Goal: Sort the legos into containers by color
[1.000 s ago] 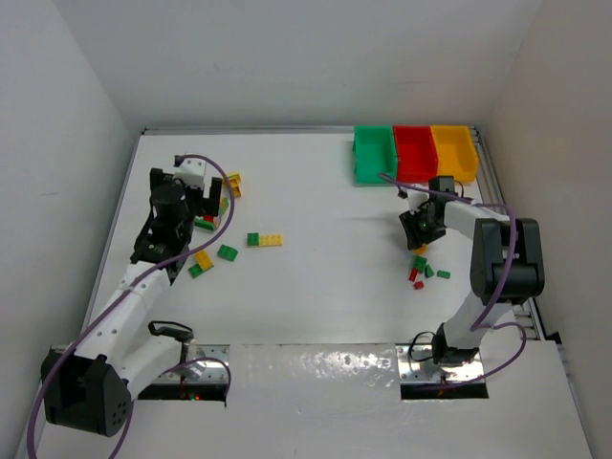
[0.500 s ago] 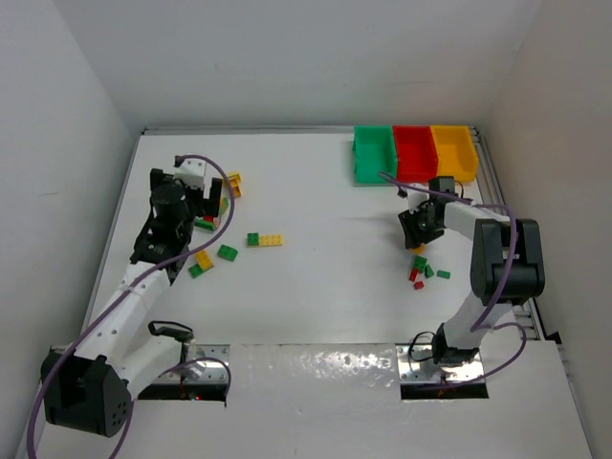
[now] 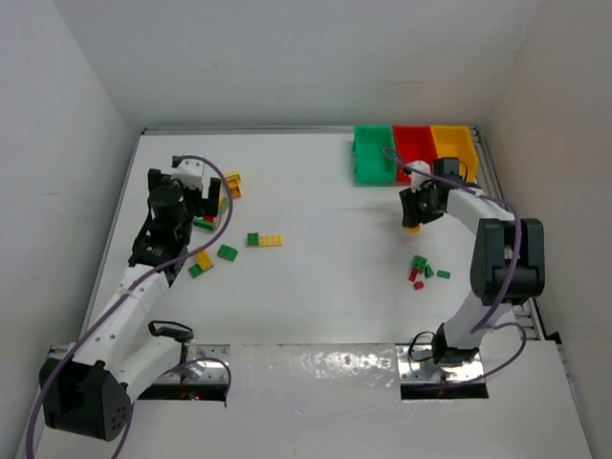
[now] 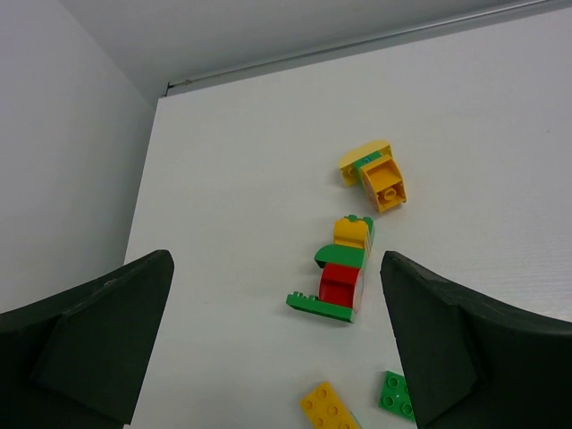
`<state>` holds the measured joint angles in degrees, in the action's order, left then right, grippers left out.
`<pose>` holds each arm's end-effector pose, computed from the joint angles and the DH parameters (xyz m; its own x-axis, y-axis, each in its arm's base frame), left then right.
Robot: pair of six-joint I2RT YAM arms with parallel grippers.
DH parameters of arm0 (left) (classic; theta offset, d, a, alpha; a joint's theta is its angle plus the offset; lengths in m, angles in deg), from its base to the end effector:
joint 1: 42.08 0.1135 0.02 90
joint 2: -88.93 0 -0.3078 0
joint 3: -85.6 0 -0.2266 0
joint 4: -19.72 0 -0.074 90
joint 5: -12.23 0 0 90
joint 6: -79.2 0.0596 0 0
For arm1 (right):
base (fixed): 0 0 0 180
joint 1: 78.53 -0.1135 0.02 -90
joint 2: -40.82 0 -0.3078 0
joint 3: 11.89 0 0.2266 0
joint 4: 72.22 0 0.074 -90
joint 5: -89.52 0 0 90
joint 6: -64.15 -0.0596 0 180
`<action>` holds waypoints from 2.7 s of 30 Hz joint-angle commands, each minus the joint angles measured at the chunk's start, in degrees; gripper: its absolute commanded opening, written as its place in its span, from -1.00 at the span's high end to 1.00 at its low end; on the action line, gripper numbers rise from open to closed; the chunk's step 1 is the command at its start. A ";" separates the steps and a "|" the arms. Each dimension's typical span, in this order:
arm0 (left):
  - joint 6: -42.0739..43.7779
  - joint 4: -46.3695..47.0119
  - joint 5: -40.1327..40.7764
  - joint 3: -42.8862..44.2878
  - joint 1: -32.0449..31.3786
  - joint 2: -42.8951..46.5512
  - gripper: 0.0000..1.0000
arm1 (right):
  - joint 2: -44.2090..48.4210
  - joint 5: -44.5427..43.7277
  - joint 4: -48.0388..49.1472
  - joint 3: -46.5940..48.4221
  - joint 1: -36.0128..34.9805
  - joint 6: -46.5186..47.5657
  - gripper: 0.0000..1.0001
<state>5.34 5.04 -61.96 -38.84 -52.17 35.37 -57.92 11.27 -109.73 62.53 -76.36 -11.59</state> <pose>0.1917 -0.0176 0.3402 -0.2335 0.3132 -0.9205 -0.0294 0.9440 0.3287 0.3360 -0.0006 0.2077 -0.8392 -0.2095 -0.5018 -0.2742 0.9599 0.0577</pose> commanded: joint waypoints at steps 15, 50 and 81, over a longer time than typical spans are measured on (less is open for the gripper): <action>-4.01 0.48 0.09 -1.62 -0.55 2.67 -1.00 | -11.38 -27.20 24.70 27.14 -3.41 -24.72 0.44; -2.78 -0.40 3.08 -0.21 -0.46 -4.89 -1.00 | -37.93 -52.01 25.05 51.51 1.25 -30.17 -0.46; -5.50 2.06 0.62 -4.43 -0.64 1.17 -1.00 | 4.59 -11.93 4.70 12.22 -8.06 -25.64 -0.42</action>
<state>1.80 4.23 -61.06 -41.79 -52.24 34.13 -59.67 -10.59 -90.34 77.02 -83.59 -32.92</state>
